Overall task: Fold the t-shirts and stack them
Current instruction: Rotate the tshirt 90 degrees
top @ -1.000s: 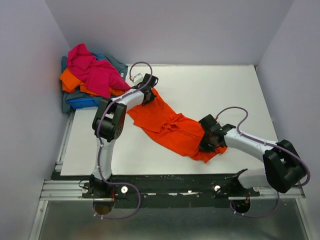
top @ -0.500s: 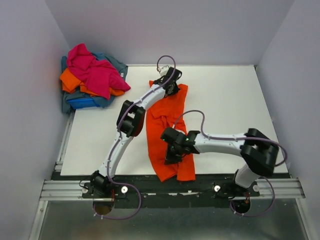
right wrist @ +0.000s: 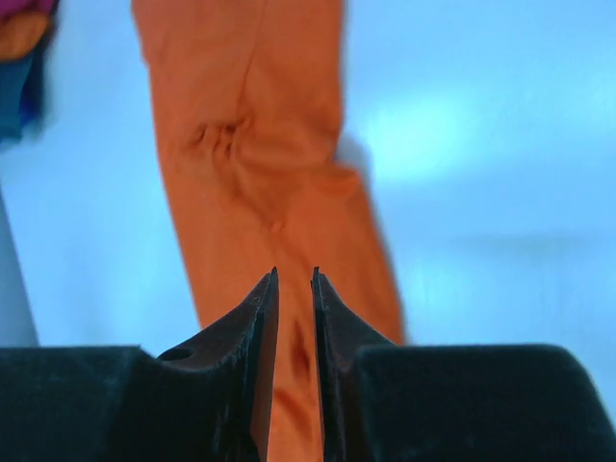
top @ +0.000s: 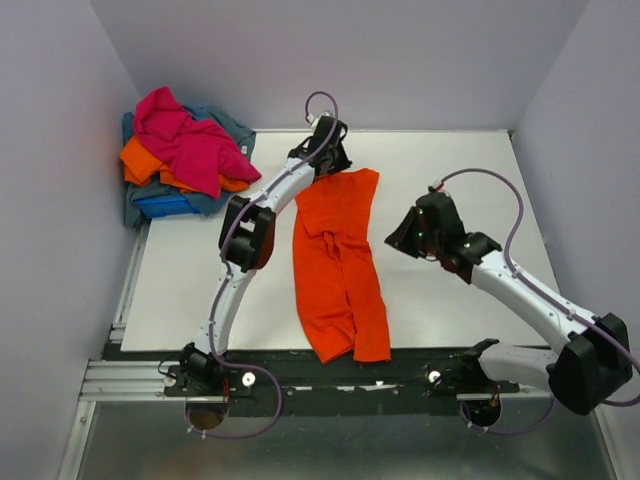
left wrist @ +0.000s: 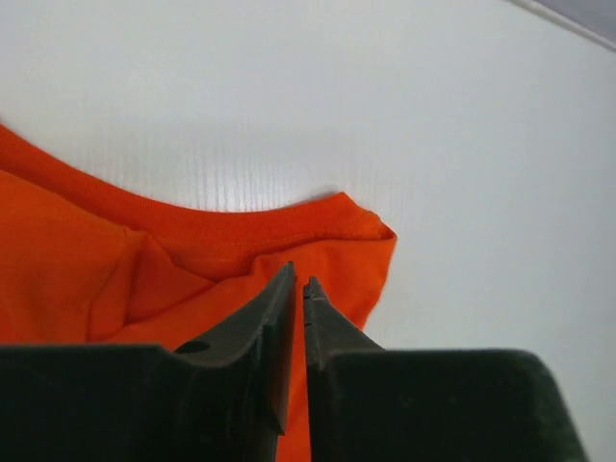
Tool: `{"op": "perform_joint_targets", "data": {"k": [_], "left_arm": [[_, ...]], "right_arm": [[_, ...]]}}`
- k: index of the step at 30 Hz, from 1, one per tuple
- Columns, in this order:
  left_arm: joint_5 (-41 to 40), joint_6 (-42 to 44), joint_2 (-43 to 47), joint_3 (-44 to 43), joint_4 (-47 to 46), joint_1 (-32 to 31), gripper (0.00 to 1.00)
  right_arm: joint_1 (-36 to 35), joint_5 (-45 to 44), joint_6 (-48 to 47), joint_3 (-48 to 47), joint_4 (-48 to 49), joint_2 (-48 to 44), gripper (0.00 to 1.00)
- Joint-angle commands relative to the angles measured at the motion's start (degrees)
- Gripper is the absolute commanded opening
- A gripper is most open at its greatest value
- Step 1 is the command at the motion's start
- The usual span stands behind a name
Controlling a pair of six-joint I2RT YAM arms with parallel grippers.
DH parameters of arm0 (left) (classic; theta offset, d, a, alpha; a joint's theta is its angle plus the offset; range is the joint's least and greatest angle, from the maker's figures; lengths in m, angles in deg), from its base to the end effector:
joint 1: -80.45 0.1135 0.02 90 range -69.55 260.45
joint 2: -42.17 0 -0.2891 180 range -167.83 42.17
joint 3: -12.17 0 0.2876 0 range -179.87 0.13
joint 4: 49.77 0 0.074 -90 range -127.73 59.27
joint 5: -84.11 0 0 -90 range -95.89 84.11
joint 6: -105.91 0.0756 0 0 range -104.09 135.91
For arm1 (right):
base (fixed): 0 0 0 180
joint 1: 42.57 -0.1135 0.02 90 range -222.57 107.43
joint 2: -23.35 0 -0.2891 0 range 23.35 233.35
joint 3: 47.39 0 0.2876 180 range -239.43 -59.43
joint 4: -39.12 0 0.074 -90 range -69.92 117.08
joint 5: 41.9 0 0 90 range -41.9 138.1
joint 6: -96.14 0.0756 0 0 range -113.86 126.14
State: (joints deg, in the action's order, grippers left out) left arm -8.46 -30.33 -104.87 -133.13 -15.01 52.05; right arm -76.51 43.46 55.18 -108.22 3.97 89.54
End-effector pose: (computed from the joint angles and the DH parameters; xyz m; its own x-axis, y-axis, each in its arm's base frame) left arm 0.5912 -0.3158 0.1731 -0.6822 -0.4514 -0.5752 -0.0712 0.8240 -0.5621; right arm 0.2549 0.1642 0.2541 -0.7350 0.4126 -0.5381 0.0756 0.8385 0.5397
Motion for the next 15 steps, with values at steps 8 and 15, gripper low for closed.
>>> {"op": "perform_joint_targets", "data": {"k": [8,15], "left_arm": [[3.36,7.83,35.74,36.43,-7.85,2.91,0.57],[4.24,5.81,50.09,60.37,-13.22,6.78,0.62]], "right_arm": [[14.94,15.35,-11.68,-15.26,6.50,24.75,0.33],[15.74,19.05,-12.47,-25.81,5.54,38.20,0.38]]}}
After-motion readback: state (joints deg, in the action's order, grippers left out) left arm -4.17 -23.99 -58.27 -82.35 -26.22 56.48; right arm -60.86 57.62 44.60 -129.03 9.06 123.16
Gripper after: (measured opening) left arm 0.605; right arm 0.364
